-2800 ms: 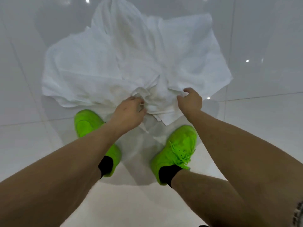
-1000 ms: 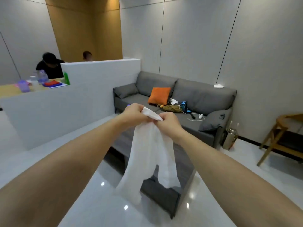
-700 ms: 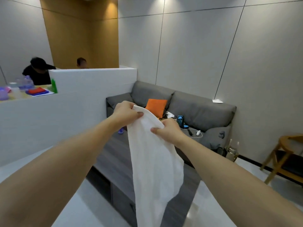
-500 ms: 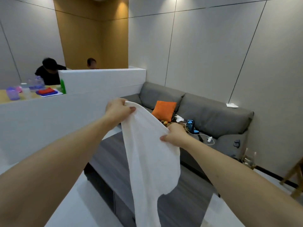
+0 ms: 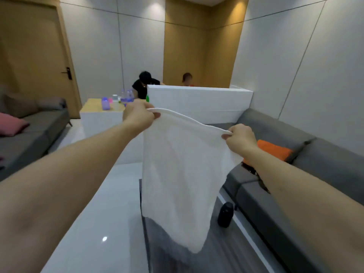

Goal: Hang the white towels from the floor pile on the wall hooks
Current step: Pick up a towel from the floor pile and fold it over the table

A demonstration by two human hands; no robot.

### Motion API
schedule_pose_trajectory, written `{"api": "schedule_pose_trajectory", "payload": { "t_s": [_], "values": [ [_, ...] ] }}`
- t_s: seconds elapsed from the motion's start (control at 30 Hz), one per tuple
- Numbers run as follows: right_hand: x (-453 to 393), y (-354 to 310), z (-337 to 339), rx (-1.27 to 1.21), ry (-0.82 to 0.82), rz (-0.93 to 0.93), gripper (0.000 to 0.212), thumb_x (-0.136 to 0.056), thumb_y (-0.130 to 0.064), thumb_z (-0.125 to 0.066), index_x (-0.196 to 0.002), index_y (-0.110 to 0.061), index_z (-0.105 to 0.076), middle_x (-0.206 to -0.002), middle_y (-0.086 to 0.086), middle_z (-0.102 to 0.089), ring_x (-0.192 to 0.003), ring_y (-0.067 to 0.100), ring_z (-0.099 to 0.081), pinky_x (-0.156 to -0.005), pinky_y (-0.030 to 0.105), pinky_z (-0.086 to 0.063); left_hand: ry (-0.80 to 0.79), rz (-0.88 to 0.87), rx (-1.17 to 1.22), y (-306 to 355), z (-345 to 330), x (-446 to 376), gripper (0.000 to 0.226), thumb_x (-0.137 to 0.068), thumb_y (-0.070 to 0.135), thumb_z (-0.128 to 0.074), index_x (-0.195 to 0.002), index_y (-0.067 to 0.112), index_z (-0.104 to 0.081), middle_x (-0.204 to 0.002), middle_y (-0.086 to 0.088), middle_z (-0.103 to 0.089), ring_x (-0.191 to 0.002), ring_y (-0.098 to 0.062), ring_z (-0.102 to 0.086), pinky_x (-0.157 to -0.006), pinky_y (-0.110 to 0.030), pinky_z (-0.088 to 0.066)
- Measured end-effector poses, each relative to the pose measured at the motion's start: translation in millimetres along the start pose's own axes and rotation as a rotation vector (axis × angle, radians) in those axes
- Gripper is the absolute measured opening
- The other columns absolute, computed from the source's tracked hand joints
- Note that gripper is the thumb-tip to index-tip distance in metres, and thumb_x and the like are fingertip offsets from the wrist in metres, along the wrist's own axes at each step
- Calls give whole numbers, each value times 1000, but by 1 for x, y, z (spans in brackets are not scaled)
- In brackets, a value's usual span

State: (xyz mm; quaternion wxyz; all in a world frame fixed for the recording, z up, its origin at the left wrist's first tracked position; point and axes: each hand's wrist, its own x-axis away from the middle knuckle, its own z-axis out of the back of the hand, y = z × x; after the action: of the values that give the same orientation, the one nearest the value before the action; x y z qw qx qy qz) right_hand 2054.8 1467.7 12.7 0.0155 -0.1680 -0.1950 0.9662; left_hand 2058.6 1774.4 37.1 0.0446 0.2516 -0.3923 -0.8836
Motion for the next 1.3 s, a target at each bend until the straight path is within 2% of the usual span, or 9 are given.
{"api": "schedule_pose_trajectory", "payload": {
  "t_s": [0.17,0.33,0.47,0.63,0.7,0.87,1.0,1.13,1.3],
  "values": [
    [-77,21,1,-24,-64,144,19,-94,-19,-54,-85,-11,-68,-82,10,-65,-75,25,-59,-71,37,-55,138,84,-93,19,-25,-15,6,-85,34,-71,-84,30,-76,-109,-6,-68,-103,-24,-59,-78,-27,-45],
    [-90,80,-31,-60,-125,215,18,-93,-28,-60,-89,-17,-73,-89,10,-68,-86,31,-61,-71,33,-50,138,178,-109,13,-73,19,11,-84,31,-75,-74,35,-75,-77,11,-68,-84,-13,-61,-71,-23,-43],
    [-66,139,-72,-34,-263,202,16,-93,-28,-60,-90,-19,-73,-91,9,-70,-85,30,-61,-67,31,-46,60,284,-128,-3,-125,74,15,-86,23,-71,-75,33,-74,-79,7,-69,-83,-14,-62,-69,-23,-41],
    [-8,209,-128,4,-431,154,17,-87,-17,-58,-83,-24,-73,-86,6,-69,-82,28,-63,-70,34,-52,-68,400,-222,-31,-182,162,22,-89,13,-64,-86,29,-78,-73,9,-68,-68,-12,-61,-53,-18,-39],
    [21,234,-149,12,-481,104,16,-88,-18,-60,-89,-24,-75,-87,5,-69,-81,25,-63,-70,33,-52,-121,437,-234,-42,-199,199,22,-90,13,-64,-87,28,-79,-69,10,-66,-61,-10,-56,-50,-20,-37],
    [106,297,-177,30,-556,91,16,-93,-26,-59,-102,-29,-71,-95,7,-69,-86,29,-64,-67,31,-48,-236,525,-263,-67,-228,294,15,-92,21,-65,-96,25,-79,-84,2,-70,-70,-9,-57,-52,-18,-38],
    [188,338,-176,27,-580,94,14,-96,-22,-54,-98,-27,-66,-88,4,-66,-79,27,-60,-59,29,-41,-339,547,-306,-81,-240,378,16,-93,22,-63,-94,26,-79,-74,8,-65,-65,-5,-55,-48,-14,-34],
    [269,371,-165,39,-639,64,12,-96,-25,-55,-88,-24,-64,-82,5,-65,-76,27,-61,-62,35,-51,-420,590,-322,-87,-240,464,13,-92,28,-65,-87,29,-77,-70,8,-65,-63,-6,-57,-47,-15,-35],
    [349,398,-155,102,-769,-22,15,-93,-20,-59,-93,-12,-72,-80,5,-66,-73,22,-60,-64,34,-52,-496,619,-354,-95,-232,554,14,-90,26,-64,-87,25,-78,-73,7,-65,-69,-9,-58,-57,-22,-44]
  ]
}}
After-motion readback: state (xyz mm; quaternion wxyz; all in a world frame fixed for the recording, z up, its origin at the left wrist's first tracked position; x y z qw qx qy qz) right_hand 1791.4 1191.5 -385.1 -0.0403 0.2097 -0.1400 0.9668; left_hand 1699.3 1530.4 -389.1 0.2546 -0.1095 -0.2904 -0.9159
